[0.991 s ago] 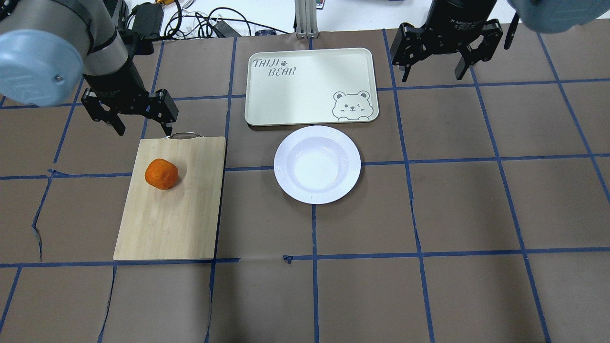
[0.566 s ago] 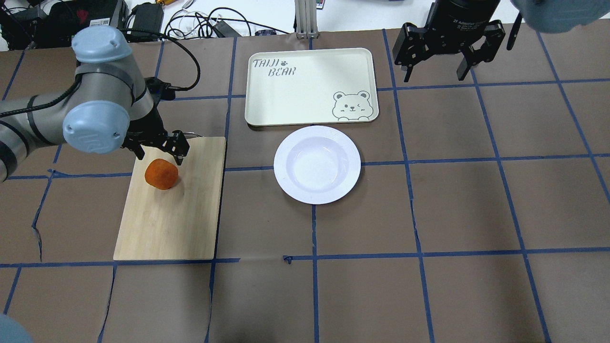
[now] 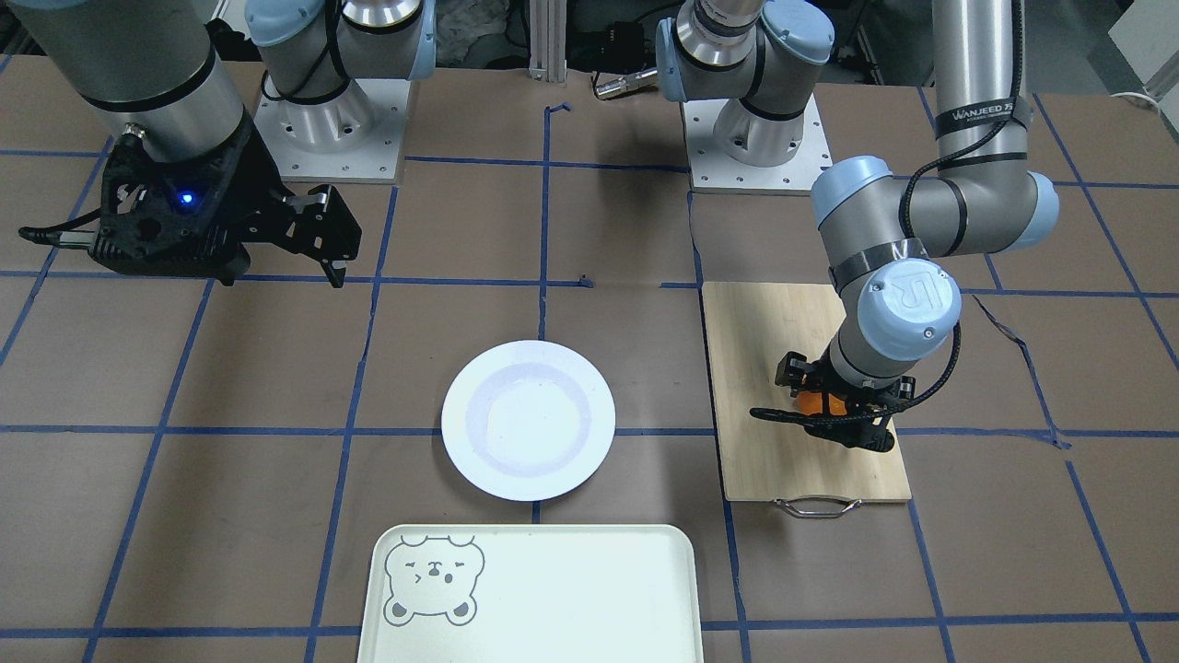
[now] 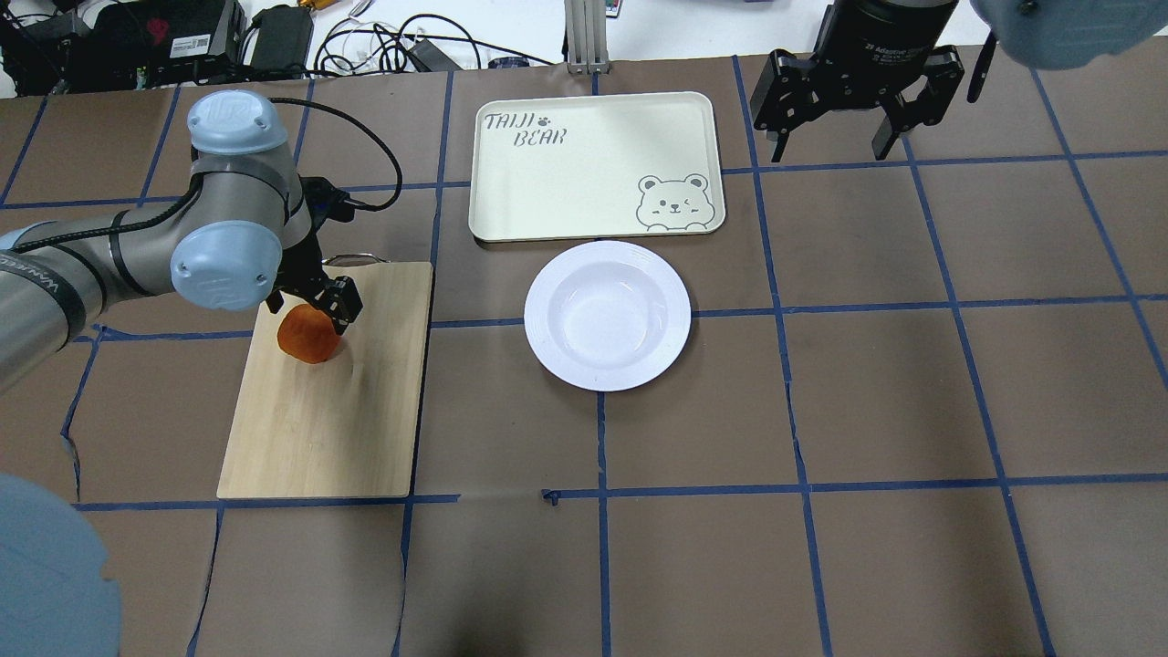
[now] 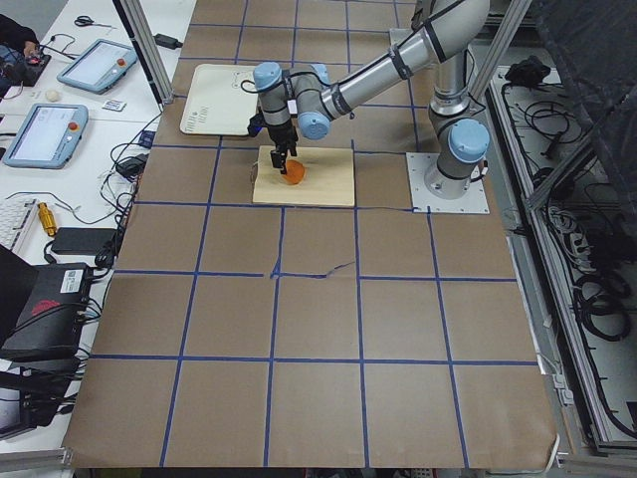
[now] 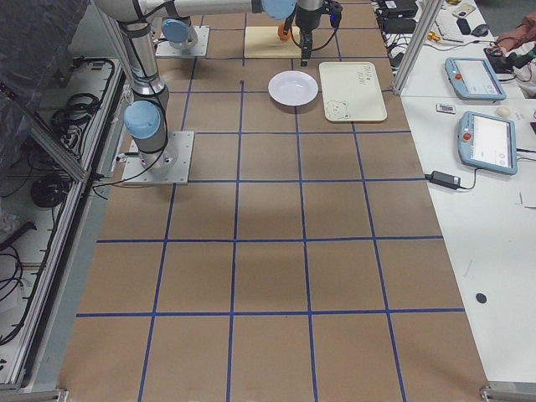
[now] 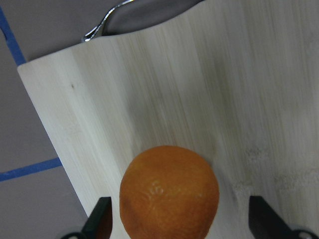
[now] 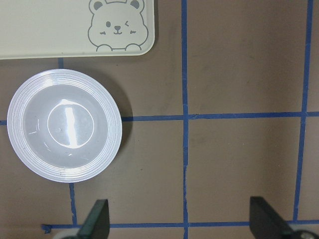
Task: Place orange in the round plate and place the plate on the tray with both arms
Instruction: 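Lower the left gripper onto the orange on the cutting board and grasp it, then carry the orange with the left gripper and lower it into the white bowl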
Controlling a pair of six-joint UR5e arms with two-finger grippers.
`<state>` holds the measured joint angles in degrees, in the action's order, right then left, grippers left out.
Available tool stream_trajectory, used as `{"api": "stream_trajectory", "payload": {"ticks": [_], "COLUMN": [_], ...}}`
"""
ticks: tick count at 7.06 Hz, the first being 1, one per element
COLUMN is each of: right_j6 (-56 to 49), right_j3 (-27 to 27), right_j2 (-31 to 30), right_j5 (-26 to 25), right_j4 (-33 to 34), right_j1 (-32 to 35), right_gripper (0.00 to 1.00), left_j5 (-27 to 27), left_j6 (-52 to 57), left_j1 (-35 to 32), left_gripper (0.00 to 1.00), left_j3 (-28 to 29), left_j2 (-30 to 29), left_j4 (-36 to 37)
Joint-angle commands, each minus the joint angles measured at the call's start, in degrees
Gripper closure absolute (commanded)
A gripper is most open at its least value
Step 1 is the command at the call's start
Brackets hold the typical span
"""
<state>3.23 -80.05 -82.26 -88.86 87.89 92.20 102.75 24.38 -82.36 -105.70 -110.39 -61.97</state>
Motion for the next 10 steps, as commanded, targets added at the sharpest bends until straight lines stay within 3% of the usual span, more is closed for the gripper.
{"api": "stream_trajectory", "payload": {"ticks": [1,2,3,4,6,8,10], "right_j6": [0.02,0.02,0.02,0.02,0.02,0.02,0.02], "right_j3": [-0.10,-0.10,-0.10,-0.10,-0.10,-0.10,-0.63], "right_j2": [0.00,0.00,0.00,0.00,0.00,0.00,-0.09], "right_j5": [0.01,0.01,0.01,-0.08,-0.08,-0.17,-0.17], "right_j4": [0.00,0.00,0.00,0.00,0.00,-0.09,-0.09], "right_j1": [0.00,0.00,0.00,0.00,0.00,0.00,0.00], "right_gripper": [0.00,0.00,0.00,0.00,0.00,0.00,0.00], "left_j5": [0.52,1.22,1.14,1.05,-1.92,-7.80,-19.47], "left_j6": [0.40,0.50,0.32,-0.38,-4.50,-19.70,-36.87], "left_j1": [0.00,0.00,0.00,0.00,-2.44,-10.67,-19.12], "left_gripper": [0.17,0.33,0.73,0.96,1.00,1.00,1.00], "left_j3": [-0.30,-0.21,-0.21,0.31,4.24,11.01,12.44], "left_j2": [-1.49,-1.58,-1.49,-0.88,0.18,-0.17,-1.66], "left_j4": [-0.17,-0.09,0.00,0.35,-3.04,-9.99,-9.06]}}
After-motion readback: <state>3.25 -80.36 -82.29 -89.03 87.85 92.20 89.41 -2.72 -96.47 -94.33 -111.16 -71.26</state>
